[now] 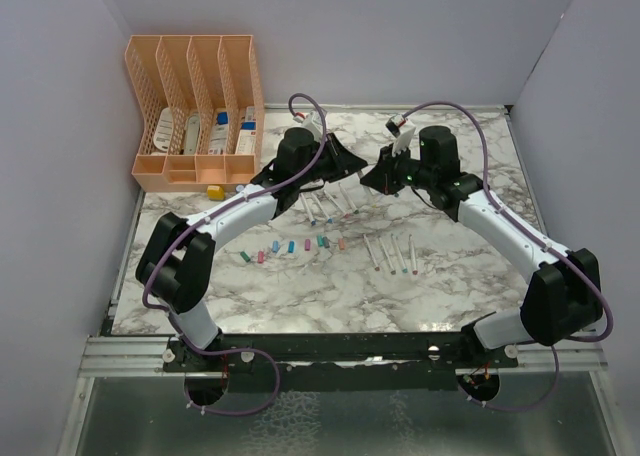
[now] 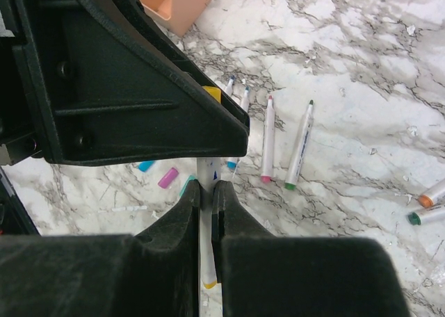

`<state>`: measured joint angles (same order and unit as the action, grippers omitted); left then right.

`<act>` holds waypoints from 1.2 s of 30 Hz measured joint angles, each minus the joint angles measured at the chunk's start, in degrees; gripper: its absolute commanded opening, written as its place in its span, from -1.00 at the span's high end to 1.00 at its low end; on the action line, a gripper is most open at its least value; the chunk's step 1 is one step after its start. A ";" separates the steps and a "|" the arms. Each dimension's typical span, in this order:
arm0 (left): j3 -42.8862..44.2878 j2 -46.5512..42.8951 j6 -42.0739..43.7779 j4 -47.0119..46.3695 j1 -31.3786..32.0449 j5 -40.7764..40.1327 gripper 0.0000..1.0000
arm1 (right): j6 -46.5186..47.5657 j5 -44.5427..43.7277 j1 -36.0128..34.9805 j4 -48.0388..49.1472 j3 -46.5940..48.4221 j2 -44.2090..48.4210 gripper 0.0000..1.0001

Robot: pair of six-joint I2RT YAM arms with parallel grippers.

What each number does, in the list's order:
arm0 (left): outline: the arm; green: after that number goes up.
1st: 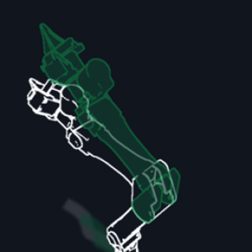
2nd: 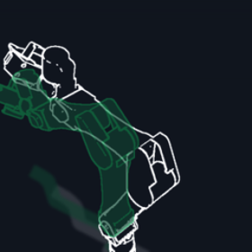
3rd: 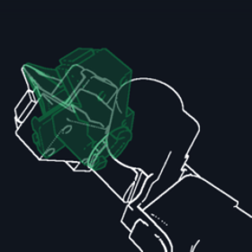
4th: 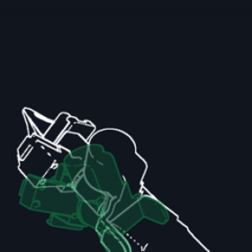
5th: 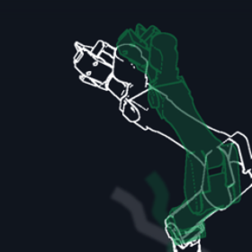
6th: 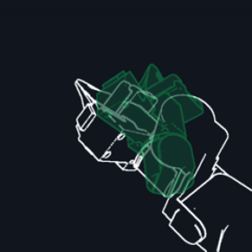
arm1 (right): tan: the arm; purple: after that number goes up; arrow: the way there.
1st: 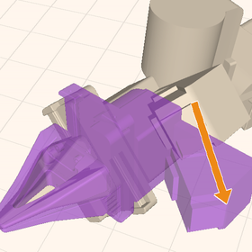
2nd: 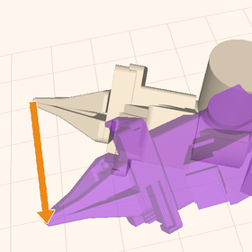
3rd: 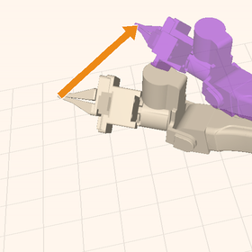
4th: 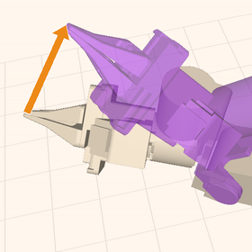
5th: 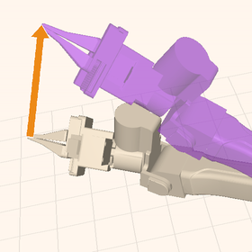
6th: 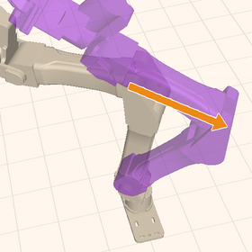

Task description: Open the pen caps

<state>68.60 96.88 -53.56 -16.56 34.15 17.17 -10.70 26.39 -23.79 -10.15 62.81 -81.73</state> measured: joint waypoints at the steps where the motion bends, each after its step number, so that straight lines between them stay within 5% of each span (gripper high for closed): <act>1: 0.00 0.00 0.04 -0.07 0.00 -0.02 1.00 | 0.00 0.00 -0.04 0.00 0.00 0.00 0.97; 3: 0.00 0.00 -0.11 -0.22 0.00 0.02 1.00 | -0.02 -0.02 -0.04 0.00 0.00 0.00 0.84; 5: 0.00 0.00 -0.11 -0.24 0.00 0.04 1.00 | -0.04 -0.04 -0.04 0.02 0.00 0.00 0.17; 7: 0.00 0.00 -0.11 -0.35 0.00 0.04 1.00 | -0.26 0.00 -0.04 0.09 0.00 0.00 -0.15; 12: 0.00 0.00 -0.11 -0.55 0.00 0.11 1.00 | 0.17 0.07 -0.15 -0.04 0.02 -0.04 -0.31; 16: 0.07 0.00 -0.11 -0.55 0.07 0.22 1.00 | 0.09 0.07 -0.15 -0.15 0.66 -0.94 -0.16; 21: 0.22 0.00 -0.11 -0.57 0.11 0.35 1.00 | 0.35 0.09 -0.26 -0.20 1.55 -2.69 0.26; 26: 0.55 0.70 -0.11 -0.92 0.13 0.39 1.00 | 0.46 0.04 -0.26 -0.24 2.12 -3.50 0.95; 36: 0.66 1.29 -0.98 -0.96 -0.50 -0.44 1.00 | 0.87 0.07 -0.26 -0.61 1.90 -3.48 0.97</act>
<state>69.25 98.17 -54.54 -17.52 33.65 16.73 -9.82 26.46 -24.05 -10.76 64.71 -85.21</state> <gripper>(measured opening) 0.112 0.078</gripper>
